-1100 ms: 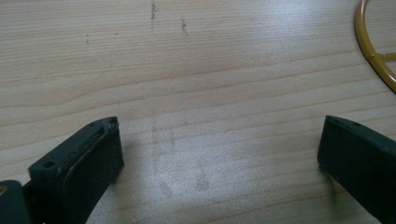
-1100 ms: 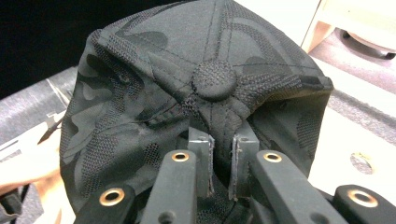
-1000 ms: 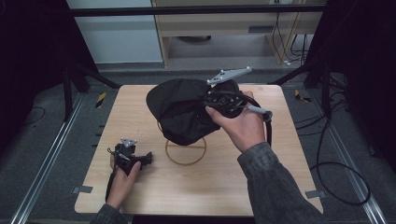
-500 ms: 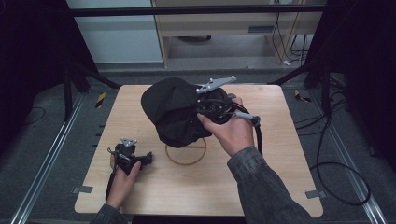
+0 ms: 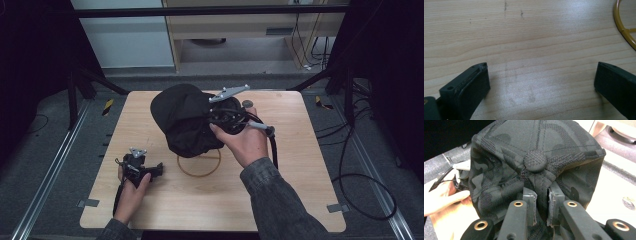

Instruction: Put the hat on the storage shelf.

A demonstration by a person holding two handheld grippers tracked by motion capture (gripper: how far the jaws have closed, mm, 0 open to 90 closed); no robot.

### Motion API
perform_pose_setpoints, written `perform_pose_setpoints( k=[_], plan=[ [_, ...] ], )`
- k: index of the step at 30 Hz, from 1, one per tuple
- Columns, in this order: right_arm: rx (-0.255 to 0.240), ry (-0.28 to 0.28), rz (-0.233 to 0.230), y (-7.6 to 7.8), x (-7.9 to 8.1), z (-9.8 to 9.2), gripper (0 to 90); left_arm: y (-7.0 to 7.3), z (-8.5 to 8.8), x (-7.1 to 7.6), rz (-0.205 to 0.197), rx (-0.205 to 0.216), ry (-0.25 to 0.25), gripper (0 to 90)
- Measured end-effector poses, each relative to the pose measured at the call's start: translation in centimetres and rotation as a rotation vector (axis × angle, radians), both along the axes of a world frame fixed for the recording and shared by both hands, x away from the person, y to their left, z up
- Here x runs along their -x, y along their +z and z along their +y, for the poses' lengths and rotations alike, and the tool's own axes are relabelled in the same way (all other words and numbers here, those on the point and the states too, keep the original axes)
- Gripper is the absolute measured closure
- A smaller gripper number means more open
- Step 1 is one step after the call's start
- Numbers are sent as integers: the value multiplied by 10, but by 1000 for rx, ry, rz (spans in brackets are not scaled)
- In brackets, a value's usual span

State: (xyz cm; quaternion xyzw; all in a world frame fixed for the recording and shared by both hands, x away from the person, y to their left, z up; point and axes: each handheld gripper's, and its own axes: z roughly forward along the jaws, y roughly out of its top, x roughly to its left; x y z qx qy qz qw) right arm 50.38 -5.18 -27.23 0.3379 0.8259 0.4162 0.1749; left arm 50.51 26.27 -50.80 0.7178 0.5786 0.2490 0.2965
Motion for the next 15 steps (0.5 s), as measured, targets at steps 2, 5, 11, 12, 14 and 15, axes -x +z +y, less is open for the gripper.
perform_pose_setpoints(
  k=[2, 5, 11, 12, 14, 15],
  plan=[
    [-1, 1, 2, -1, -1, 0, 799, 0, 0, 0, 0, 0, 0, 0],
    [-3, 2, 4, -4, -1, 1, 793, 0, 0, 0, 0, 0, 0, 0],
    [-10, -3, 9, -8, -3, 0, 785, 0, 0, 0, 0, -1, 0, 0],
    [-10, -3, 10, -9, -3, 0, 783, 0, 0, 0, 0, -1, 0, 0],
    [-12, -1, 13, -10, -3, 0, 783, 0, 0, 0, -1, 0, 0, 0],
    [-11, -1, 14, -10, -3, 0, 780, 0, 0, 0, 1, -2, -1, 0]
  ],
)
